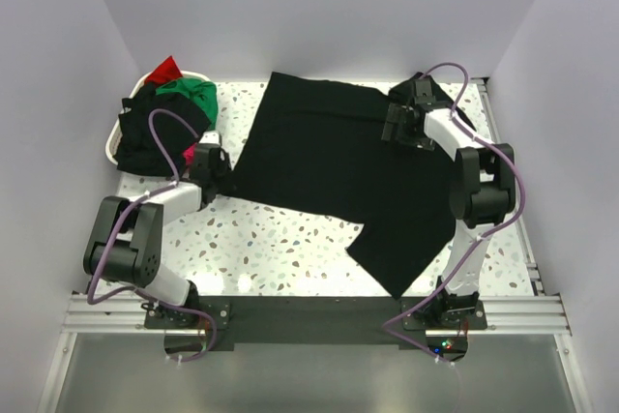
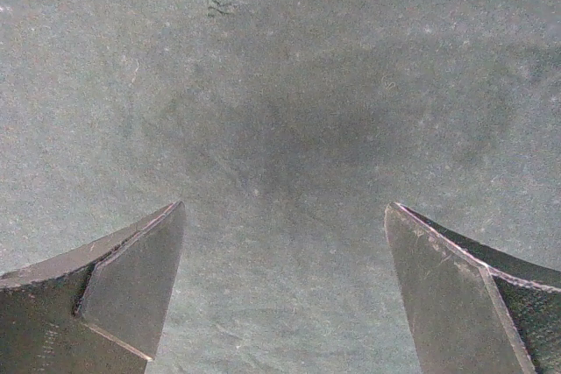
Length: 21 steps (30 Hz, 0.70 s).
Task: Fold and stack the t-shirts
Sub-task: Flatten the tshirt out
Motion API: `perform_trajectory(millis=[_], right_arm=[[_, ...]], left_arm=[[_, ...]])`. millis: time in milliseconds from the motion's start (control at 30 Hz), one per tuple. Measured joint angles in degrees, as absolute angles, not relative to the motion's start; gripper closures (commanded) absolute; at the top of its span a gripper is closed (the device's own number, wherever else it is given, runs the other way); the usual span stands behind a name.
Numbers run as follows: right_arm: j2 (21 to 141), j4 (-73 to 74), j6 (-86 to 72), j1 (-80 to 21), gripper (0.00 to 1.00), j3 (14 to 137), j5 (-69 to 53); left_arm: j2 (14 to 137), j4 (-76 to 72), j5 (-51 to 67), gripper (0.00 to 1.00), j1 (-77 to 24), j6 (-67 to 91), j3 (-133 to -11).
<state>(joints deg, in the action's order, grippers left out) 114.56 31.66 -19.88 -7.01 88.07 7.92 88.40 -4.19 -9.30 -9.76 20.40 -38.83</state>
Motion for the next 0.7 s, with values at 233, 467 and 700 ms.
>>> perform_trajectory(millis=[233,467,700], right_arm=[[114.6,31.6,-19.9,-7.0,0.01,87.7,7.9],[114.6,31.6,-19.9,-7.0,0.01,87.7,7.9],[114.6,31.6,-19.9,-7.0,0.01,87.6,7.9]], left_arm=[[86.5,-2.9,-10.0,0.57,-9.8,21.0,-37.0],[86.3,-1.3,-10.5,0.72,-9.8,21.7,-36.7],[86.3,-1.0,-10.0,0.76,-9.8,21.9,-36.6]])
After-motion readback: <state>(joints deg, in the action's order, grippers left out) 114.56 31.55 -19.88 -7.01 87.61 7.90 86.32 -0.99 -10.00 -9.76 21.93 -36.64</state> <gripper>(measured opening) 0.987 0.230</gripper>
